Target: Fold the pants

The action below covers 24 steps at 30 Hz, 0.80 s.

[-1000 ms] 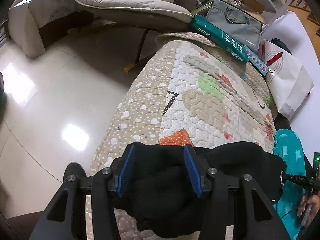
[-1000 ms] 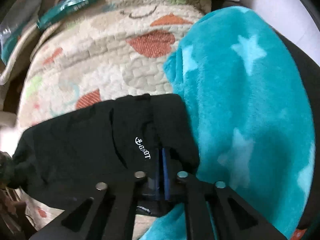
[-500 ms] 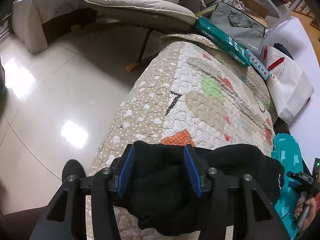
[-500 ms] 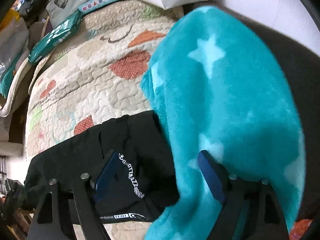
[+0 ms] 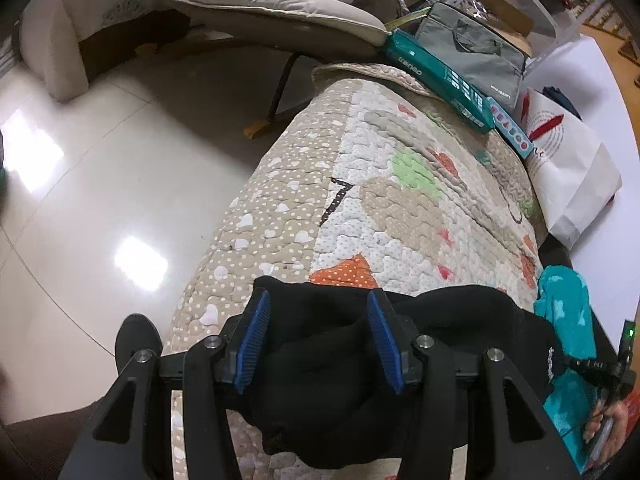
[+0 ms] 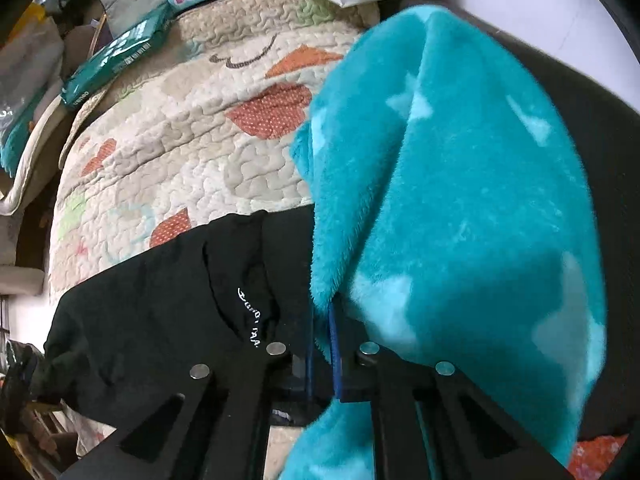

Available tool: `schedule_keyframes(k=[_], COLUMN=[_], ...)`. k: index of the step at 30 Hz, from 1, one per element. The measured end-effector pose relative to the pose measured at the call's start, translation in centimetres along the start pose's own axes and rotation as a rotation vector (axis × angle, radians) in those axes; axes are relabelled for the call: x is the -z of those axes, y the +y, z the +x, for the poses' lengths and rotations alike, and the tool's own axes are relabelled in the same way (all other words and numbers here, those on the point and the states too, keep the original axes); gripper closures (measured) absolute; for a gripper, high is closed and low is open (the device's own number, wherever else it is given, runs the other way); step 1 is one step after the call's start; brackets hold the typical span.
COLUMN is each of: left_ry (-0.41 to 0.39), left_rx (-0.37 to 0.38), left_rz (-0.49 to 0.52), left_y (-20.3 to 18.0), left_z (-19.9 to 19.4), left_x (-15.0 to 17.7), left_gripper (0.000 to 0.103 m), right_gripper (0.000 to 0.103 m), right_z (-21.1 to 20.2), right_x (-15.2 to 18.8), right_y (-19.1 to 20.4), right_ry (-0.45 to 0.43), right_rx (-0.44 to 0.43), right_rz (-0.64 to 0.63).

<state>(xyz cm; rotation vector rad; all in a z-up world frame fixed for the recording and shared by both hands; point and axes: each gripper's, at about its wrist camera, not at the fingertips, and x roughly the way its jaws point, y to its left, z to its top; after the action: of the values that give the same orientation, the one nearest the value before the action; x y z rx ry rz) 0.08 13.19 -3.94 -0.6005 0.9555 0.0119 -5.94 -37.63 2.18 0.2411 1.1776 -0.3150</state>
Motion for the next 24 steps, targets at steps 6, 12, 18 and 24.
schedule_keyframes(k=[6,12,18,24], left_ry=[-0.009,-0.002,-0.016,0.002], left_rx=[0.014,0.026,0.031,0.043], left_rz=[-0.042,-0.050,-0.044,-0.073], left_y=[0.8,0.9,0.8,1.1], left_z=[-0.7,-0.8,-1.3,-0.9], left_x=[-0.1,-0.3,-0.4,-0.5], left_gripper=[0.053,0.053,0.053,0.053], right_gripper=[0.078,0.036,0.040,0.092], right_z=[-0.9,-0.9,2.1,1.4], right_x=[0.4,1.5,1.1,1.7], right_y=[-1.0,1.1,1.1,2.0], right_ry=[0.014,-0.001,0.035,-0.028], right_rx=[0.131,-0.043,0.012,0.028], right_rz=[0.065,0.078,0.145,0.121])
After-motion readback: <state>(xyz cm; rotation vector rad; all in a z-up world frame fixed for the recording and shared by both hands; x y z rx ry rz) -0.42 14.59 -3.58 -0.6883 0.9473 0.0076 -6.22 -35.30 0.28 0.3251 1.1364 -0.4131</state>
